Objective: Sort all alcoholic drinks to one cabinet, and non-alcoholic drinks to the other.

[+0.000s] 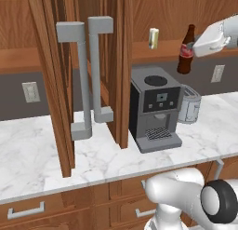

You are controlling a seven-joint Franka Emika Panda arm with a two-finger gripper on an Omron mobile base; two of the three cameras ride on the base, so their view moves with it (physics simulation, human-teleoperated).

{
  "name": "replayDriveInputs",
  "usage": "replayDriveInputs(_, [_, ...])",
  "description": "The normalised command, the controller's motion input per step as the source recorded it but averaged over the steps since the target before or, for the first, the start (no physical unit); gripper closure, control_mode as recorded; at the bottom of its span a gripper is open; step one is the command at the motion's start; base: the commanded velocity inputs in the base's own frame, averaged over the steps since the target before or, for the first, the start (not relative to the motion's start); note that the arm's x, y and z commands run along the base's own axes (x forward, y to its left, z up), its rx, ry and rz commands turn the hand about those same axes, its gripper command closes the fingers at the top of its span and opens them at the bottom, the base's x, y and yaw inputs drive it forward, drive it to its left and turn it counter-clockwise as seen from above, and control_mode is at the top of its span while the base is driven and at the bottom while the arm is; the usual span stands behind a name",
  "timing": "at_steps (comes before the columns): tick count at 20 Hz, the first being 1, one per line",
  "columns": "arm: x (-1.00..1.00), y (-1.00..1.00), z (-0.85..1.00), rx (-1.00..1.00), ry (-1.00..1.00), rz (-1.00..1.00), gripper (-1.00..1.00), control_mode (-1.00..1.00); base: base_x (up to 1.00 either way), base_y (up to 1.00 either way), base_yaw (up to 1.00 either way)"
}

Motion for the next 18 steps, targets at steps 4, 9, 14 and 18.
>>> replayDriveInputs(4, [0.64, 0.0, 0.04, 0.0, -0.01, -0.01, 1.0, -1.0, 0.0, 0.0, 0.0])
replayDriveInputs(9, [0.57, 0.01, 0.0, 0.0, -0.01, 0.0, 1.0, -1.0, 0.0, 0.0, 0.0])
replayDriveInputs(14, [0.51, 0.11, 0.0, 0.0, -0.01, 0.0, 1.0, -1.0, 0.0, 0.0, 0.0])
replayDriveInputs(18, [0.63, 0.07, -0.01, 0.0, 0.0, 0.0, 1.0, -1.0, 0.0, 0.0, 0.0])
